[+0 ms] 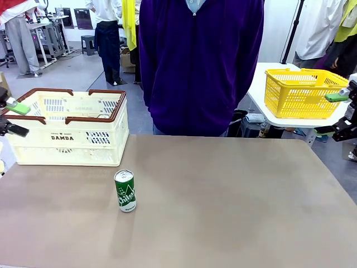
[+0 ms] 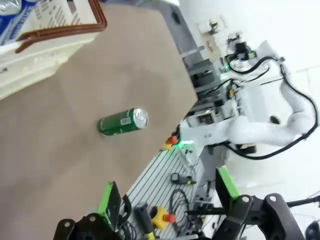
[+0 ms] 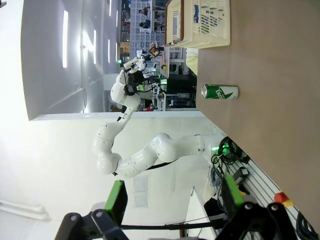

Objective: Place the drinks into the Shopping basket.
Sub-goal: Pick up one drink and place it into the Shopping basket.

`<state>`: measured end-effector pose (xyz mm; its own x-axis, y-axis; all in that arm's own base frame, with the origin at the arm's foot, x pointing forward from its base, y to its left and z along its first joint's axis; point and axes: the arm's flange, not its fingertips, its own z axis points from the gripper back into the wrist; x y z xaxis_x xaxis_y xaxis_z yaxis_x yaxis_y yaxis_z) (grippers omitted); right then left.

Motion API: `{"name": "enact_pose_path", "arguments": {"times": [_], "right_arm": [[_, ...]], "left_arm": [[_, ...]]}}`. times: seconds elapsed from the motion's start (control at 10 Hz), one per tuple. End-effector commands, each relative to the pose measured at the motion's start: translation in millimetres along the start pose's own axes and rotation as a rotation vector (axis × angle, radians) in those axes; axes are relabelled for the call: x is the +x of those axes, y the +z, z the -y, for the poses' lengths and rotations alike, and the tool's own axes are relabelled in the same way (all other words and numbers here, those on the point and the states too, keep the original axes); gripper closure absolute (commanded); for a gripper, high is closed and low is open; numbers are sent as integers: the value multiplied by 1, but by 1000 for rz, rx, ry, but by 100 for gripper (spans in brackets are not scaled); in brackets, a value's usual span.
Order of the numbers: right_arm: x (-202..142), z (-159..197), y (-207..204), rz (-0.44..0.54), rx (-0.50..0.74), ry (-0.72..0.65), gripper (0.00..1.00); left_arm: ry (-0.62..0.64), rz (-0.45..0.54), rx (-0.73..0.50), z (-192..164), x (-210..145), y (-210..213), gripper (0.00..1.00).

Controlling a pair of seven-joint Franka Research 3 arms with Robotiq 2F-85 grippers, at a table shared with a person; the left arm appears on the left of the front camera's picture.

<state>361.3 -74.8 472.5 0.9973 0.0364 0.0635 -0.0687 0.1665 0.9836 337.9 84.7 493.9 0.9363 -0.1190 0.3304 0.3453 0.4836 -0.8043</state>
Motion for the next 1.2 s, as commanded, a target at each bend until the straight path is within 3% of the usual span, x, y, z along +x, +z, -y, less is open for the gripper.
{"name": "enact_pose_path", "arguments": {"times": [0.0, 0.9, 1.1], "right_arm": [[-1, -4, 2, -14, -12, -11, 0], [-1, -4, 2, -14, -12, -11, 0], [-1, -4, 2, -14, -12, -11, 0]], "left_arm": [[-13, -21, 56, 11, -7, -5, 0], [-21, -24, 45, 12, -2, -5, 0], [9, -122, 266, 78, -7, -56, 0]]}}
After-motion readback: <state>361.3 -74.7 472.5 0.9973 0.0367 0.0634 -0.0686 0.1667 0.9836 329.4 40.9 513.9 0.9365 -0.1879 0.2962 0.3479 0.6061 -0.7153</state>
